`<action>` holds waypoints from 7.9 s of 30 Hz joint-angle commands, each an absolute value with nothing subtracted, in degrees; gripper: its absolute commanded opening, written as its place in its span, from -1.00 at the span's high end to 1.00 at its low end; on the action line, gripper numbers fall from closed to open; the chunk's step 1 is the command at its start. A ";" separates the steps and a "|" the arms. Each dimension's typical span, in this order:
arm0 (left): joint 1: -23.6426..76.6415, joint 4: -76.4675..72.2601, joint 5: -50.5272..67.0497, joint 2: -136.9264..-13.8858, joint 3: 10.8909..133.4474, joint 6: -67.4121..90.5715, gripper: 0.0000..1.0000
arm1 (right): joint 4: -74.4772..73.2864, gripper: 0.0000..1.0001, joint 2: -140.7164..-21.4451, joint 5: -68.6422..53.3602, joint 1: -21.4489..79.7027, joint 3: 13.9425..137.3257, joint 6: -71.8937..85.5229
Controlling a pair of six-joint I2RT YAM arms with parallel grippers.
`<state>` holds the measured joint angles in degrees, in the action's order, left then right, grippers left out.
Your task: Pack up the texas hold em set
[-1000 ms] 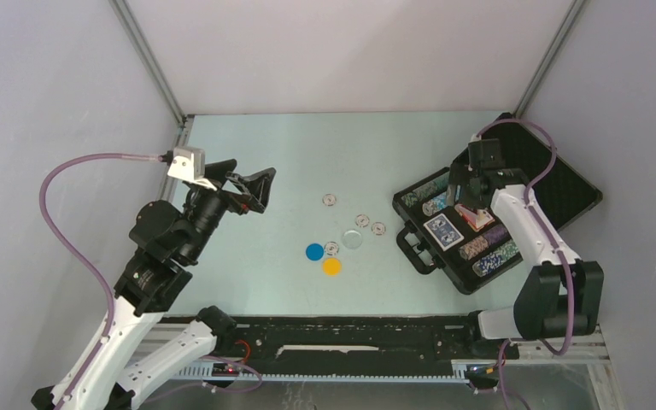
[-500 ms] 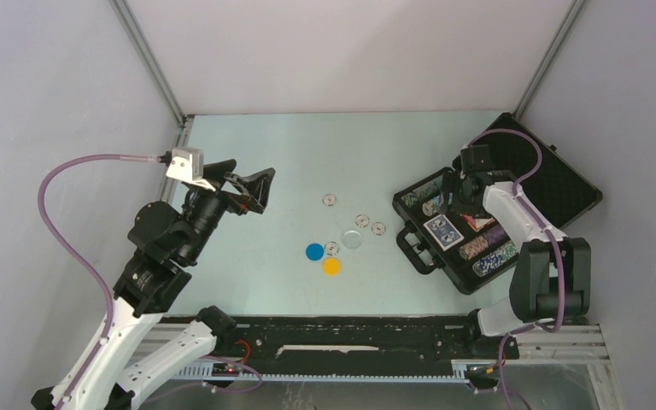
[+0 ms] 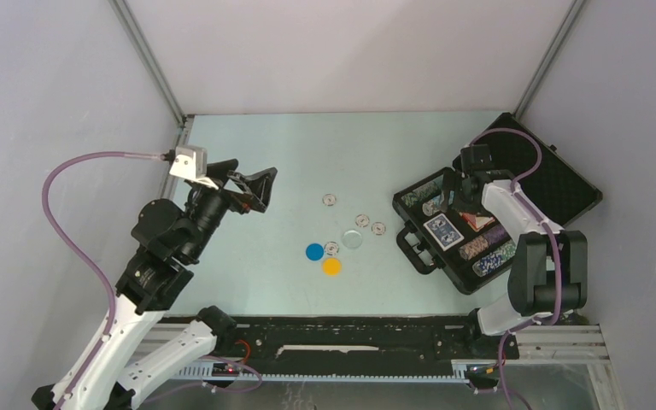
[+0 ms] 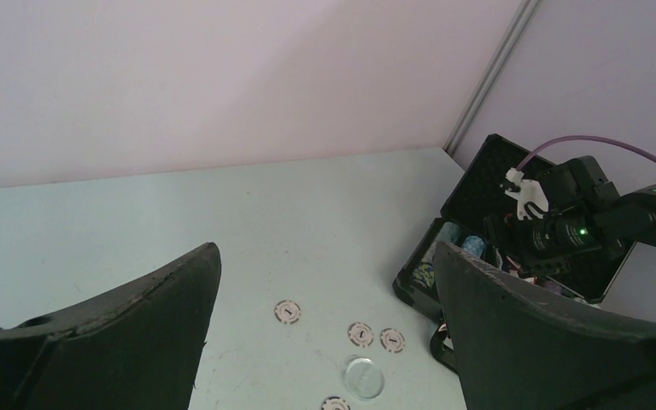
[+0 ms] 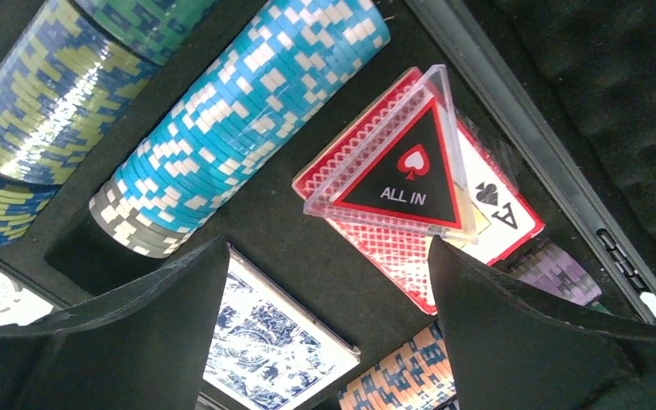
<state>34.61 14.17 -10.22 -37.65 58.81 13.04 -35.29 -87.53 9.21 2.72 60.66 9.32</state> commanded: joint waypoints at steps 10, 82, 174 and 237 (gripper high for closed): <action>34.89 12.04 -9.87 -38.75 56.76 12.92 -1.00 | -32.52 -0.93 -88.81 11.61 0.44 62.20 8.41; 34.89 12.04 -9.56 -38.38 56.77 13.18 -1.00 | -28.16 -0.30 -109.18 8.71 45.96 73.49 17.33; 35.41 11.51 -9.42 -38.88 56.20 13.27 -1.00 | -37.22 -0.76 -74.02 13.76 4.35 59.76 13.38; 35.39 11.78 -9.74 -39.61 56.31 13.10 -1.00 | -29.71 -0.19 -109.59 4.84 35.68 70.71 19.06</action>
